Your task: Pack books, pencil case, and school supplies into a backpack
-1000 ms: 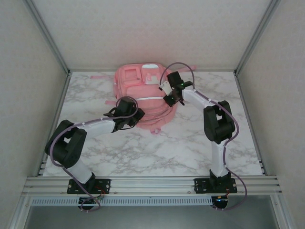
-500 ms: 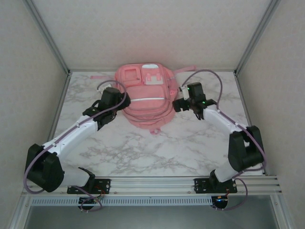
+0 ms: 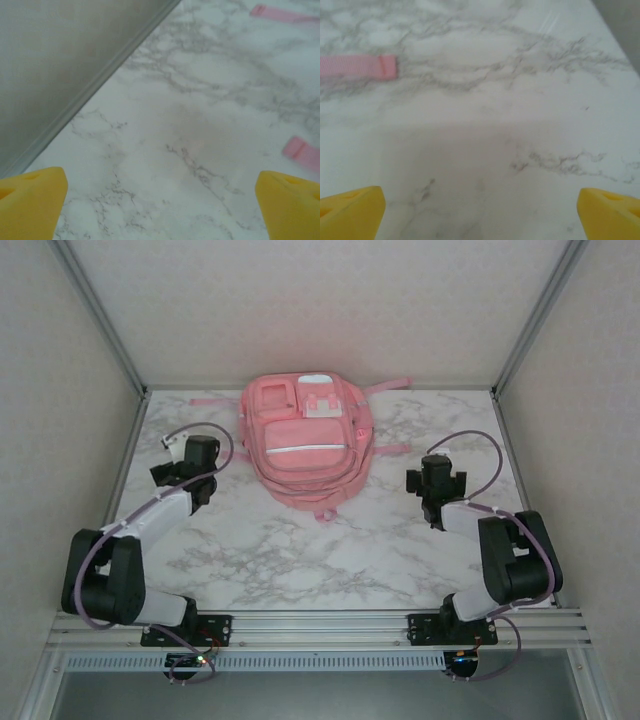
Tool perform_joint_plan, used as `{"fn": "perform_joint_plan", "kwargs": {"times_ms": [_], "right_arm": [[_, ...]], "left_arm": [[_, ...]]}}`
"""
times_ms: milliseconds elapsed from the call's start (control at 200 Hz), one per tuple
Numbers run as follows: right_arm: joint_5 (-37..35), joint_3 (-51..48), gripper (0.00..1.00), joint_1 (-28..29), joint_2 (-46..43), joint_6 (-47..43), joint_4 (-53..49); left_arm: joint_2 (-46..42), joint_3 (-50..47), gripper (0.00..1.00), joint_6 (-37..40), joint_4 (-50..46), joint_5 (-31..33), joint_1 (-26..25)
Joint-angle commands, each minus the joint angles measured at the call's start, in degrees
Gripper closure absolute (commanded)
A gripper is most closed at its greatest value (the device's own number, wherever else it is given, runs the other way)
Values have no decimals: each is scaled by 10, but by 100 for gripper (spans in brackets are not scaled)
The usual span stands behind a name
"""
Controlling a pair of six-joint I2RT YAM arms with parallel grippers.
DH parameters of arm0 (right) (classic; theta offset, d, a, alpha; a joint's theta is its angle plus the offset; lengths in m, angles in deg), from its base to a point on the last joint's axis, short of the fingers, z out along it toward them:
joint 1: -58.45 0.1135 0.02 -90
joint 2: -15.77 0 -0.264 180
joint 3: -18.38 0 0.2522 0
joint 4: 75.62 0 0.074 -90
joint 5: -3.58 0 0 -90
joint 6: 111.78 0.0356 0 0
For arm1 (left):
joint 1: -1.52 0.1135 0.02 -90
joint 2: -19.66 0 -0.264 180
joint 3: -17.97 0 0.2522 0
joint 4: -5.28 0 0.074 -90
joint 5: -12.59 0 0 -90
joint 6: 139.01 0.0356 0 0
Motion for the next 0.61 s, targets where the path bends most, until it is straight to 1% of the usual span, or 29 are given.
{"fn": "perform_joint_plan", "kwargs": {"times_ms": [0,50,70,120,155,200,245,325,365,415,440,460,506,546,576,601], "right_arm": [[-8,-19,1,-29,5,21,112],[-5,-47,1,-35,-7,28,152],[5,-55,1,-42,-10,32,164],[34,-62,1,-59,-19,45,165],[35,-63,1,-60,-20,45,168],[35,-64,1,-60,-20,45,167],[35,-63,1,-60,-20,45,167],[44,-69,1,-60,-22,43,174],[72,-78,1,-63,-23,35,194],[124,-106,1,-73,-9,29,230],[131,-125,1,-73,12,22,295],[129,-132,1,-70,17,16,322],[119,-116,1,-70,3,27,261],[116,-122,1,-67,12,19,291],[109,-116,1,-64,7,20,270],[106,-117,1,-62,9,18,274]], "left_arm": [[13,-79,5,63,164,-25,14],[13,-114,4,70,228,-67,29],[9,-118,4,70,231,-79,32],[2,-139,4,87,276,-116,40],[2,-148,2,99,304,-147,46],[8,-147,0,109,318,-156,51],[13,-152,0,115,337,-183,60],[45,-187,0,105,436,-234,89],[42,-191,0,112,430,-262,89],[58,-215,0,111,483,-273,93],[71,-230,0,110,535,-274,95],[72,-234,0,110,547,-273,96],[62,-223,0,107,504,-278,97],[69,-228,0,111,526,-277,97],[62,-224,0,109,506,-278,96],[67,-225,0,110,517,-278,97]]}}
